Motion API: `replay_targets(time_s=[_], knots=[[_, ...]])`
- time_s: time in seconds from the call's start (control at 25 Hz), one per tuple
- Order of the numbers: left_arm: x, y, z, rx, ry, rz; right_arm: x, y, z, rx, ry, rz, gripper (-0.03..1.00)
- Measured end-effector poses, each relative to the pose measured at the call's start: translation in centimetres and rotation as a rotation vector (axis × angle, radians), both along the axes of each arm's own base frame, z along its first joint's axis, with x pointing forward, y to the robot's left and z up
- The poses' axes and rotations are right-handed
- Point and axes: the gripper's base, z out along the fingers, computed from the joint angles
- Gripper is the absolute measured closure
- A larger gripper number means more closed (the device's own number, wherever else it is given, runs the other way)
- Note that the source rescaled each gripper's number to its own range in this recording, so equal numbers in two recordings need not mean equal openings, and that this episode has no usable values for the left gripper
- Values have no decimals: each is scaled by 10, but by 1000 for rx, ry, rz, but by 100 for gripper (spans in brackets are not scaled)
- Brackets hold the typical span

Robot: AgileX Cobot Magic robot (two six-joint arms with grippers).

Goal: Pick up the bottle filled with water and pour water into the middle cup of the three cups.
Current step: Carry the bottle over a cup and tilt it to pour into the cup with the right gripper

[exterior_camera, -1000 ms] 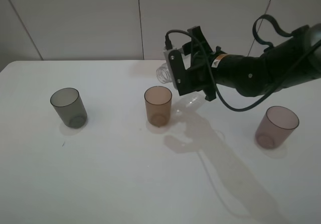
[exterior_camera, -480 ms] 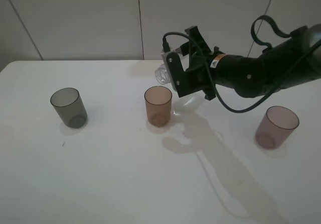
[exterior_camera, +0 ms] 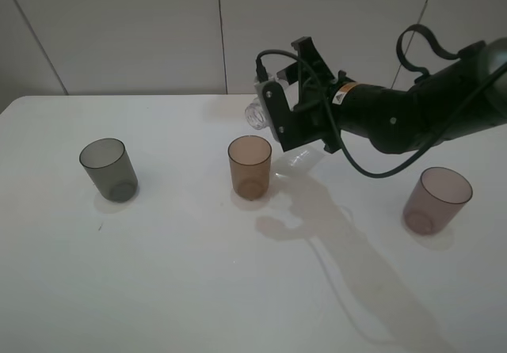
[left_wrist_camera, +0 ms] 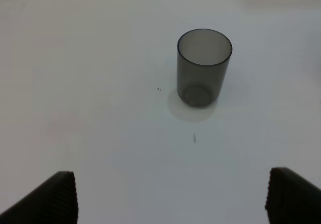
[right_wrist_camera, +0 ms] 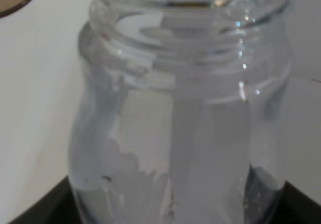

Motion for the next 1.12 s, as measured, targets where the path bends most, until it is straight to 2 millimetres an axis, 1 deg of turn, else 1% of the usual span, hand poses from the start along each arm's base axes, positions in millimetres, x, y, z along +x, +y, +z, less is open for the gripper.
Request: replay_targets(time_s=[0.44,1.12], knots=[[0,0,0,0,0,0,1,-2,0,-44,-18,-2,93],[0,0,0,0,0,0,2,-2,2,-44,-40,-3,93]])
